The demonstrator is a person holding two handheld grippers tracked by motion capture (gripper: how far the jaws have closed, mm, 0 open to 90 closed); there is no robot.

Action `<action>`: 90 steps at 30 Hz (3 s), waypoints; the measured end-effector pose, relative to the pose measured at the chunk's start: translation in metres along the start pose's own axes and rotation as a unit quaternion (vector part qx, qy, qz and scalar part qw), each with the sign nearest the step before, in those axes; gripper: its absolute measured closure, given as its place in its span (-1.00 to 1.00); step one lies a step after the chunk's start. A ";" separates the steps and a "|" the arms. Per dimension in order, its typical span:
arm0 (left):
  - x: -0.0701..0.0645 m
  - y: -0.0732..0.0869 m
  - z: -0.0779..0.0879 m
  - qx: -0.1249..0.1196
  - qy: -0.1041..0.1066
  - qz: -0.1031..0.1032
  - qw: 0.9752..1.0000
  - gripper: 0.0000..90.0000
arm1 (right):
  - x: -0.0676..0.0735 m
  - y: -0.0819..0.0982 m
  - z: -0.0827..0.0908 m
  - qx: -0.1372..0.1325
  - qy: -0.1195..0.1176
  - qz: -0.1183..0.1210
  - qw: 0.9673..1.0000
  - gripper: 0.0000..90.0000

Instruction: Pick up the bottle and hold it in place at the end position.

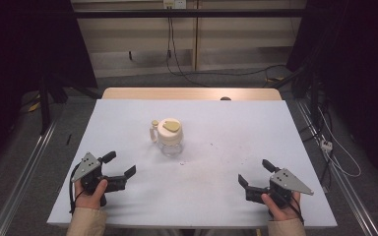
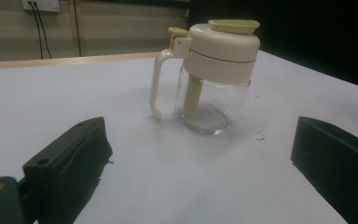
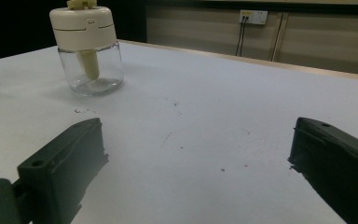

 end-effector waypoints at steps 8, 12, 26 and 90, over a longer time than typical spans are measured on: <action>-0.002 -0.002 -0.004 -0.004 -0.002 0.003 1.000 -0.94 | 0.000 -0.001 -0.001 0.001 -0.001 0.002 1.000 -0.94; -0.004 -0.006 -0.007 -0.009 0.000 0.002 1.000 -0.93 | 0.001 -0.001 -0.002 0.001 -0.001 0.003 1.000 -0.94; -0.014 -0.017 -0.024 -0.014 0.009 0.010 1.000 -0.94 | 0.001 -0.002 -0.001 -0.001 -0.003 0.003 1.000 -0.92; -0.033 -0.031 -0.118 0.028 -0.018 0.000 0.999 -0.88 | 0.003 -0.005 -0.006 -0.001 -0.003 0.010 1.000 -0.92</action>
Point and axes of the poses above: each handheld gripper's, and its own axes: z roughly backward along the jaws, y roughly out of its underside, x roughly to its left, the point moved 6 cm from there along -z, roughly forward along the jaws, and after that the axes turned 8 degrees about x, right-handed, at the moved point
